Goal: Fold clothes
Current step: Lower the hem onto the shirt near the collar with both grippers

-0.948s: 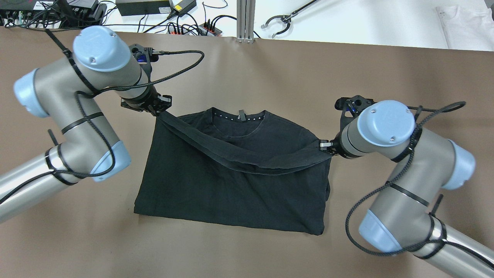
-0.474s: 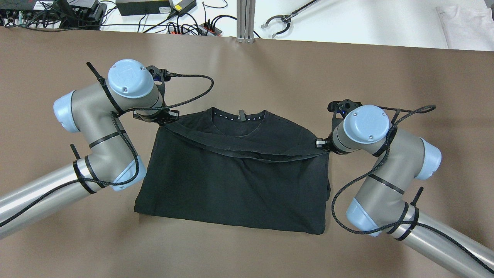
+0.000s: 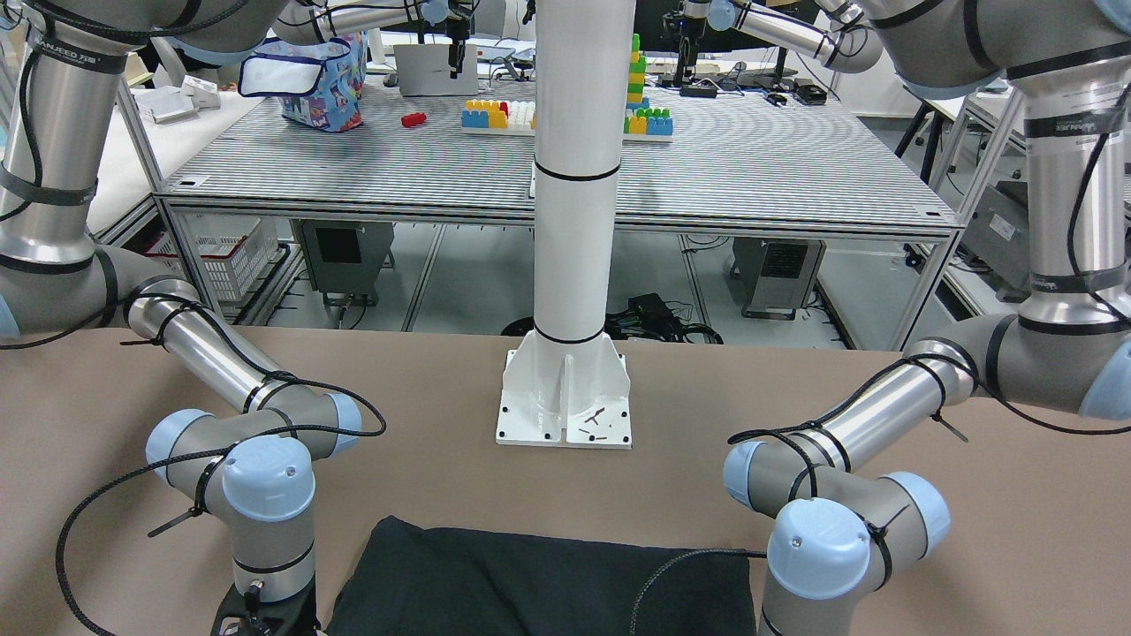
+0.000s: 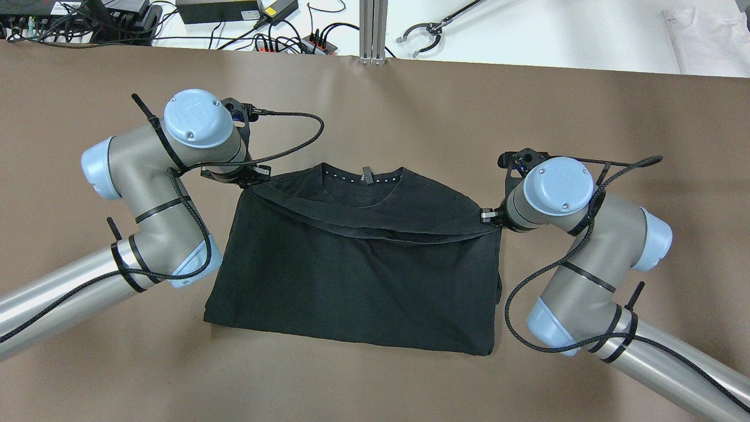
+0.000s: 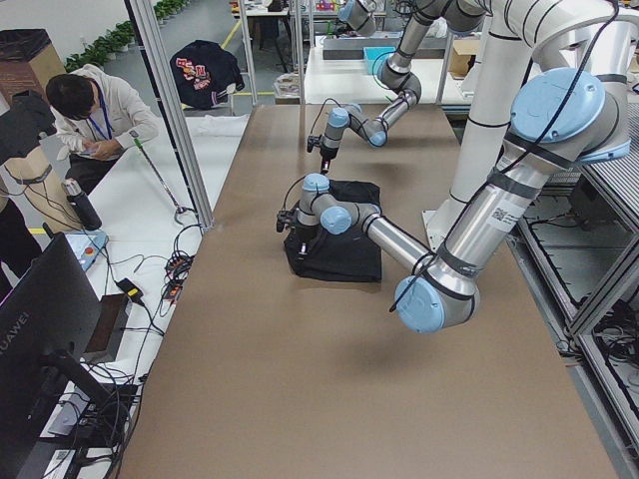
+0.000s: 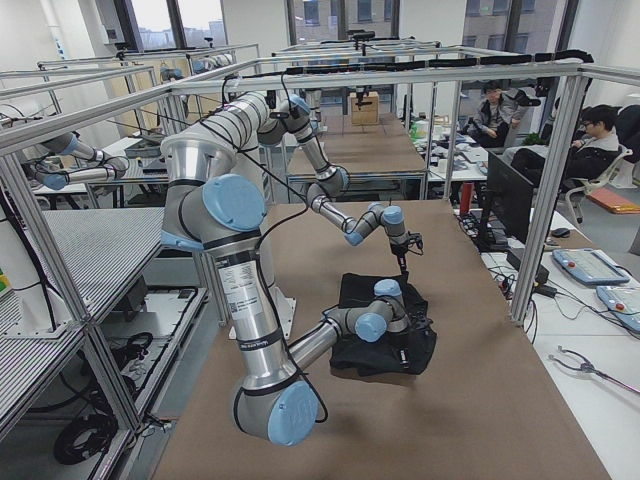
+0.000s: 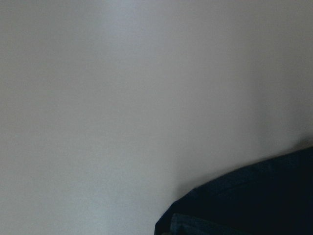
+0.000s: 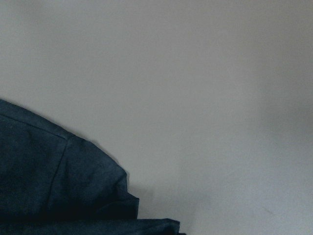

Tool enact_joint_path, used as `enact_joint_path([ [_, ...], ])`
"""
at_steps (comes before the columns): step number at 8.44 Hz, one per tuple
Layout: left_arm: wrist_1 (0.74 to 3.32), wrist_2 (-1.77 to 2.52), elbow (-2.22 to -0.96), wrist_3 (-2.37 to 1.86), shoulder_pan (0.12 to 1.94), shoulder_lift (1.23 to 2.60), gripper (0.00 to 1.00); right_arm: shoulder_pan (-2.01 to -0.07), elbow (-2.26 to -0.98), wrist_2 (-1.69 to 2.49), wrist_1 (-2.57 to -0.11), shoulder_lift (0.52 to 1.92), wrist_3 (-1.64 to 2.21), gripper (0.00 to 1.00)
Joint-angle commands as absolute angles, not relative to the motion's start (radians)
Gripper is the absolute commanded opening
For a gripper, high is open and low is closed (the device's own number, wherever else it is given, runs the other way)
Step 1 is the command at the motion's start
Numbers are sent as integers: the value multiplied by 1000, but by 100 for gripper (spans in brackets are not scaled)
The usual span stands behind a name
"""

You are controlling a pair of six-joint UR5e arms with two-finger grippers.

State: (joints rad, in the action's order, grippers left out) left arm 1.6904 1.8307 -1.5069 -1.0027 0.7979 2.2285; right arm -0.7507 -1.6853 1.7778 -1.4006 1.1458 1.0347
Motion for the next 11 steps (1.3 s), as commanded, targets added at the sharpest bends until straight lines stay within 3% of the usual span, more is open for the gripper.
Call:
enact_joint_path([
  [1, 1690, 1847, -1502, -951, 837, 2230, 0, -762, -1686, 1778, -1402, 1140, 1028, 0],
  [5, 1693, 1848, -1468, -919, 847, 2223, 0, -769, -1657, 1775, -1404, 1134, 1015, 0],
  [6, 1724, 1848, -1456, -913, 848, 2223, 0, -769, -1651, 1775, -1404, 1121, 1015, 15],
  [7, 1764, 1850, -1456, -875, 850, 2220, 93, -769, -1651, 1775, -1404, 1109, 1015, 79],
  [8, 1775, 1856, -1471, -856, 854, 2218, 100, -772, -1652, 1778, -1405, 1085, 1014, 93],
  [10, 1775, 1974, -1509, -848, 880, 2209, 100, -792, -1657, 1792, -1404, 1081, 1011, 94],
  [11, 1775, 1980, -1591, -848, 873, 2136, 100, -792, -1663, 1793, -1404, 1088, 1011, 94],
])
